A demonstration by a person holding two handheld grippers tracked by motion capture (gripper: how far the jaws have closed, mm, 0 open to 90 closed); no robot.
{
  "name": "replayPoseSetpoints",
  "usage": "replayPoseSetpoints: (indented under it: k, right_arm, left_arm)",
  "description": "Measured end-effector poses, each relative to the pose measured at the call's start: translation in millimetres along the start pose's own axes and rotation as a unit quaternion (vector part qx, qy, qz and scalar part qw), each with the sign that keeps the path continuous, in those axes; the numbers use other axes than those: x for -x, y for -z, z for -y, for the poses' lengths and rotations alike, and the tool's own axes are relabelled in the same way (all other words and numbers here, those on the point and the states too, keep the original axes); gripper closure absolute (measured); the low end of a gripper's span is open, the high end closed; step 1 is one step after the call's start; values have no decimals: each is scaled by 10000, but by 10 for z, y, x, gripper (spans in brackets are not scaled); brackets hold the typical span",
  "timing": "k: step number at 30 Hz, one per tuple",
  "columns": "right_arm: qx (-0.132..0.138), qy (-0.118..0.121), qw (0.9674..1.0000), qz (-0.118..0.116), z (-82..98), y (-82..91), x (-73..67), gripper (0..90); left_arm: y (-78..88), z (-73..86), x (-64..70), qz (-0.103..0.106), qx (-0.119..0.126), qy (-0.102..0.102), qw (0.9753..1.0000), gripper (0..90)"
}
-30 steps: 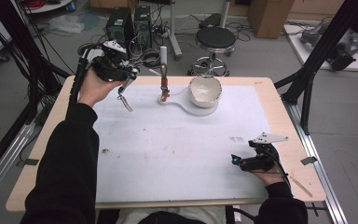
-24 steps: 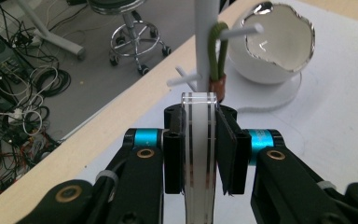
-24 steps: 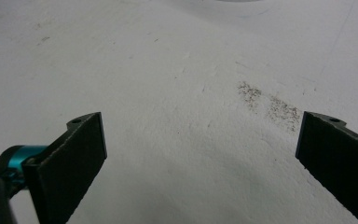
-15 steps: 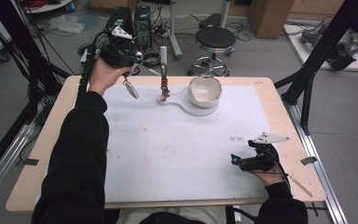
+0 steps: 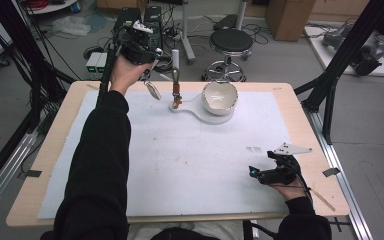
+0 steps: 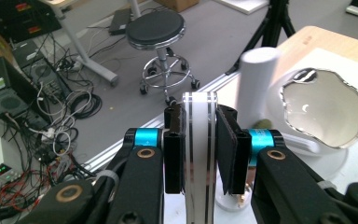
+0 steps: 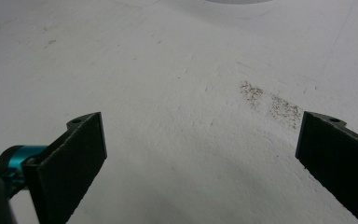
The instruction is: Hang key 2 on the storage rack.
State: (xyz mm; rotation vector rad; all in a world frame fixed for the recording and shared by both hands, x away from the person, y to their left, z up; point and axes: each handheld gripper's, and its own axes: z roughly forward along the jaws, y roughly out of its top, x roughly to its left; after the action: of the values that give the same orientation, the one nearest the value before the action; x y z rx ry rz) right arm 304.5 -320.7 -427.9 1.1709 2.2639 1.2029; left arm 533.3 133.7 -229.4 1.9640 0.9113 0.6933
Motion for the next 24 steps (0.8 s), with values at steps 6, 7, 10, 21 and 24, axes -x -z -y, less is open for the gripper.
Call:
replayPoseSetpoints:
  k: [6, 7, 10, 21, 24]
  right_arm:
    - [7, -27, 10000, 0, -5, -7, 6, 7]
    - [-7, -14, 10000, 0, -5, -13, 9, 7]
    - [-7, -21, 10000, 4, -9, -14, -5, 7]
    - [83, -1, 9999, 59, 7, 25, 15, 7]
    - [96, -10, 9999, 88, 11, 40, 15, 7]
  left_arm:
    - [-112, 10, -123, -153, 70, 359, 9992, 741]
    - [-135, 14, -136, -222, 94, 433, 9988, 740]
    - [-179, 33, -171, -440, 311, 706, 9960, 740]
    - [-363, 30, -7, -717, 726, 780, 9917, 740]
    - [-387, 17, 22, -749, 733, 787, 9914, 740]
